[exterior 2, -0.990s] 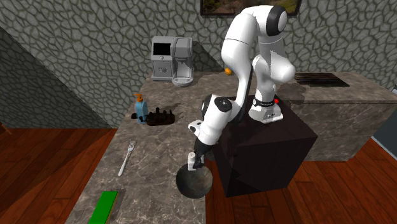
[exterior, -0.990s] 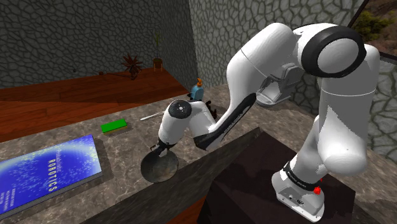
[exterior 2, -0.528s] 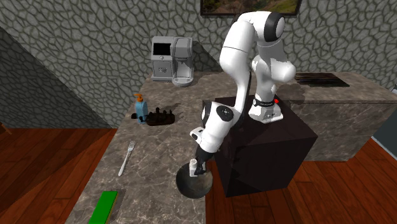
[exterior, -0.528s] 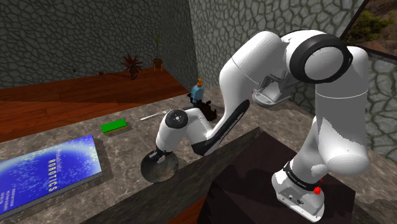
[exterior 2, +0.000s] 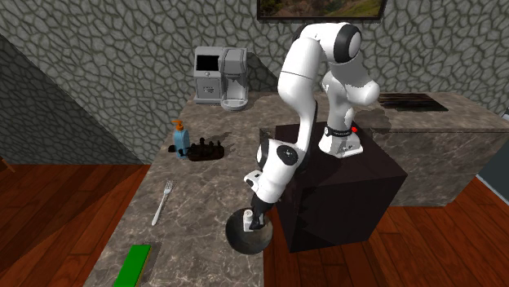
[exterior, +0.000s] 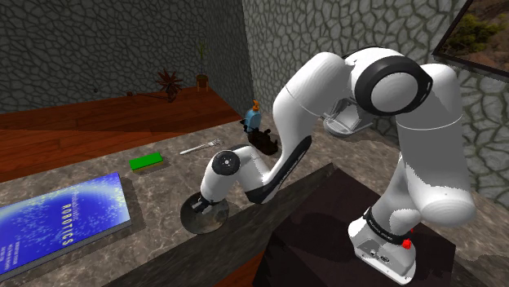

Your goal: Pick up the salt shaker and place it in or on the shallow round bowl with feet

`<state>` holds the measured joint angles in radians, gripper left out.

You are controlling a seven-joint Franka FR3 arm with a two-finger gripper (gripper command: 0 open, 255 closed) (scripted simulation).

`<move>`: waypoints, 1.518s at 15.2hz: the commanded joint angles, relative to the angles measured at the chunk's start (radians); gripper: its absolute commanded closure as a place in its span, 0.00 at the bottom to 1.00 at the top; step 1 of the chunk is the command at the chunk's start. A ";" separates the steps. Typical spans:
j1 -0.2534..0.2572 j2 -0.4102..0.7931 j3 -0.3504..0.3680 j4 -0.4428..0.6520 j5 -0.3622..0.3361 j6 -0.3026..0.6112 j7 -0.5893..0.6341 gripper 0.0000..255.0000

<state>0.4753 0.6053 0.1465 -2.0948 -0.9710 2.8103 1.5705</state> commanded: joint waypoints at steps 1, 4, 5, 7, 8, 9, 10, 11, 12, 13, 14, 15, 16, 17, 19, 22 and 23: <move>0.001 0.002 -0.001 0.001 -0.002 0.001 0.001 1.00; 0.001 0.002 -0.001 0.001 -0.002 0.001 0.001 1.00; 0.001 0.002 -0.001 0.001 -0.002 0.001 0.001 1.00; 0.001 0.002 -0.001 0.001 -0.002 0.001 0.001 0.00; 0.001 0.002 -0.001 0.001 -0.002 0.001 0.001 0.00; 0.001 0.002 -0.001 0.001 -0.002 0.001 0.001 0.00; 0.001 0.002 -0.001 0.001 -0.002 0.001 0.001 0.00; 0.001 0.002 -0.001 0.001 -0.002 0.001 0.001 0.00; -0.009 -0.034 0.016 -0.023 0.018 -0.012 -0.014 0.00; -0.020 -0.070 0.035 -0.047 0.040 -0.026 -0.032 0.00; -0.030 -0.106 0.054 -0.069 0.064 -0.041 -0.050 0.00; -0.039 -0.134 0.070 -0.085 0.084 -0.052 -0.065 0.00; -0.039 -0.134 0.070 -0.085 0.085 -0.052 -0.065 0.00; -0.039 -0.134 0.070 -0.085 0.085 -0.052 -0.066 0.00; -0.039 -0.134 0.070 -0.086 0.085 -0.052 -0.066 0.00; -0.039 -0.134 0.070 -0.086 0.085 -0.052 -0.066 0.00; -0.039 -0.134 0.070 -0.086 0.085 -0.052 -0.066 0.00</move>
